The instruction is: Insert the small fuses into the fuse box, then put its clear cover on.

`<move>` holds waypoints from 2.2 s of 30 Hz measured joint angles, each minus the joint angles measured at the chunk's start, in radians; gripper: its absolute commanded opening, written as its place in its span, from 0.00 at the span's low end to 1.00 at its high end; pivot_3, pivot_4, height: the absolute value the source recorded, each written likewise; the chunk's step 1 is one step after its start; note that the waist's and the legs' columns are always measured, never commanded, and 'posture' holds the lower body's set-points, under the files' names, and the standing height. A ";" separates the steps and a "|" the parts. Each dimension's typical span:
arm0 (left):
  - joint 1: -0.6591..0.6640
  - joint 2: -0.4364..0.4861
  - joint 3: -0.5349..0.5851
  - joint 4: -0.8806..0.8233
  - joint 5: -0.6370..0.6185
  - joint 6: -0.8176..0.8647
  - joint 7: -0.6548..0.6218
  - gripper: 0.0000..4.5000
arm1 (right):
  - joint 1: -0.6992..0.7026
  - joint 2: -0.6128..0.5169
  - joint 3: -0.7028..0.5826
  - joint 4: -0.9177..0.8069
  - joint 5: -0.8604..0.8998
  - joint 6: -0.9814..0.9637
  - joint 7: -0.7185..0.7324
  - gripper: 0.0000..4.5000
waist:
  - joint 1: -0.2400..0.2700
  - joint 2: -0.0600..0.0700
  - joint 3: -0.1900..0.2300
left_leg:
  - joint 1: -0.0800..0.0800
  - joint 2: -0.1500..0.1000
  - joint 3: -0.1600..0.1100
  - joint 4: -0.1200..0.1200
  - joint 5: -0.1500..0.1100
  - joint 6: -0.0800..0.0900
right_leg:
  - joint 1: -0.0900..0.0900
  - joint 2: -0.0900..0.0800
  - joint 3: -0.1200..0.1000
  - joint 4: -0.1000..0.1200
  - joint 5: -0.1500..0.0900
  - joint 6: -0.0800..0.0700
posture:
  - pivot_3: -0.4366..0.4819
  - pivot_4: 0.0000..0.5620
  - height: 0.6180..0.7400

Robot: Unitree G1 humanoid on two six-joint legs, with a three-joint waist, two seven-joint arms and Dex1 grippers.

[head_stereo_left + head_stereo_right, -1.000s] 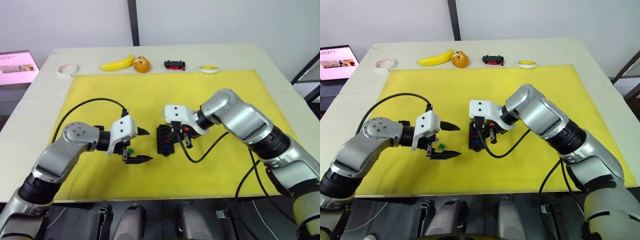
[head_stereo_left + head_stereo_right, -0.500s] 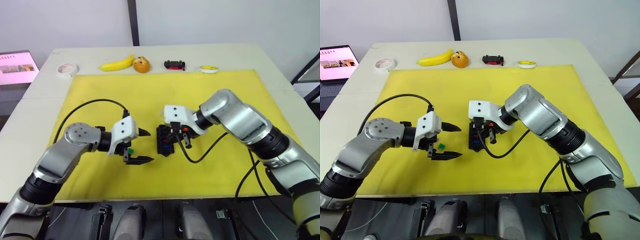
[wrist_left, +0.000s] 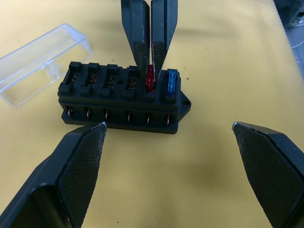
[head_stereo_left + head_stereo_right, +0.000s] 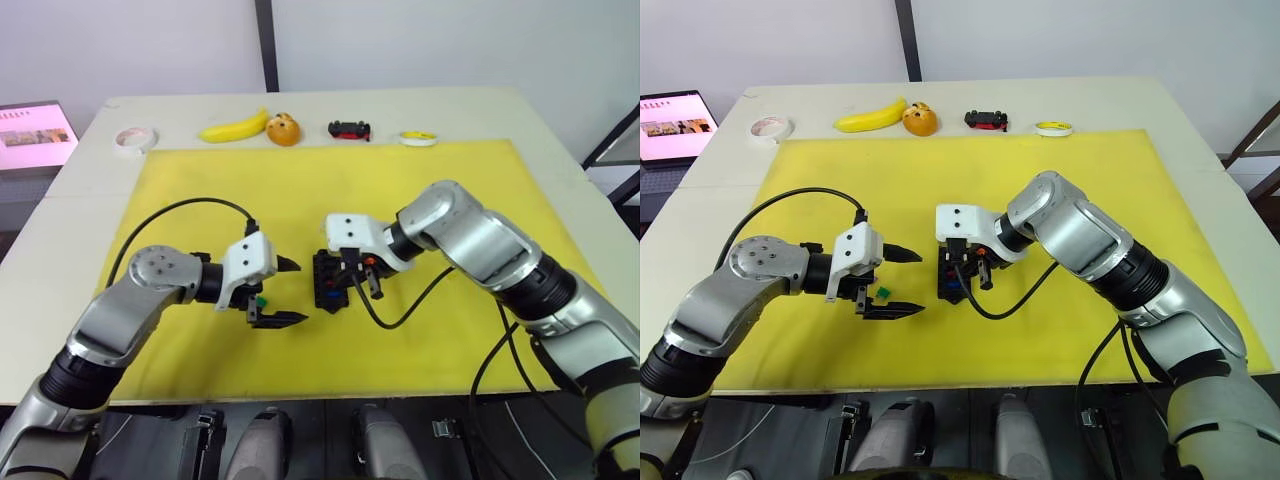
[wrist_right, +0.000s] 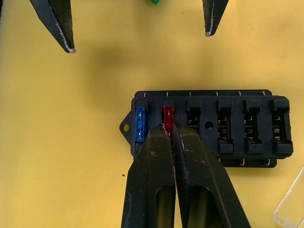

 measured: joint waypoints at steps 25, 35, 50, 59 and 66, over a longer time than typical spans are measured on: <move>-0.001 -0.001 -0.001 0.000 0.001 -0.003 0.001 1.00 | -0.023 -0.001 -0.146 -0.005 0.068 -0.008 -0.001 0.27 | 0.001 0.000 0.000 | 0.000 0.000 0.000 0.000 0.000 0.000 | 0.000 0.000 0.000 0.000 0.000 0.000 | 0.48 0.27 1.00; -0.005 -0.003 -0.002 0.013 0.007 -0.008 0.000 1.00 | 0.275 0.009 -0.284 -0.127 0.109 -0.181 -0.114 0.01 | -0.002 -0.001 0.000 | 0.000 0.000 0.000 0.000 0.000 0.000 | 0.000 0.001 0.000 0.001 0.000 0.000 | 0.48 0.27 1.00; -0.010 -0.003 -0.002 0.031 0.018 -0.019 -0.010 1.00 | 0.342 0.035 -0.288 -0.112 0.110 -0.207 -0.197 0.01 | 0.002 -0.001 0.000 | 0.000 0.000 0.000 0.000 0.000 0.000 | 0.000 0.000 0.000 0.001 0.000 0.000 | 0.48 0.27 1.00; -0.010 -0.003 -0.002 0.031 0.018 -0.018 -0.009 1.00 | 0.369 0.028 -0.264 -0.078 0.088 -0.274 -0.189 0.01 | 0.002 -0.001 -0.001 | 0.001 0.000 0.000 0.000 0.000 0.000 | 0.001 0.000 0.000 0.001 0.000 0.000 | 0.48 0.27 1.00; -0.010 -0.003 -0.002 0.031 0.018 -0.018 -0.008 1.00 | 0.367 0.027 -0.263 -0.069 0.076 -0.301 -0.180 0.01 | 0.002 -0.001 -0.001 | 0.002 0.000 0.000 0.000 0.000 0.000 | 0.003 0.000 0.000 0.001 0.000 0.000 | 0.48 0.27 1.00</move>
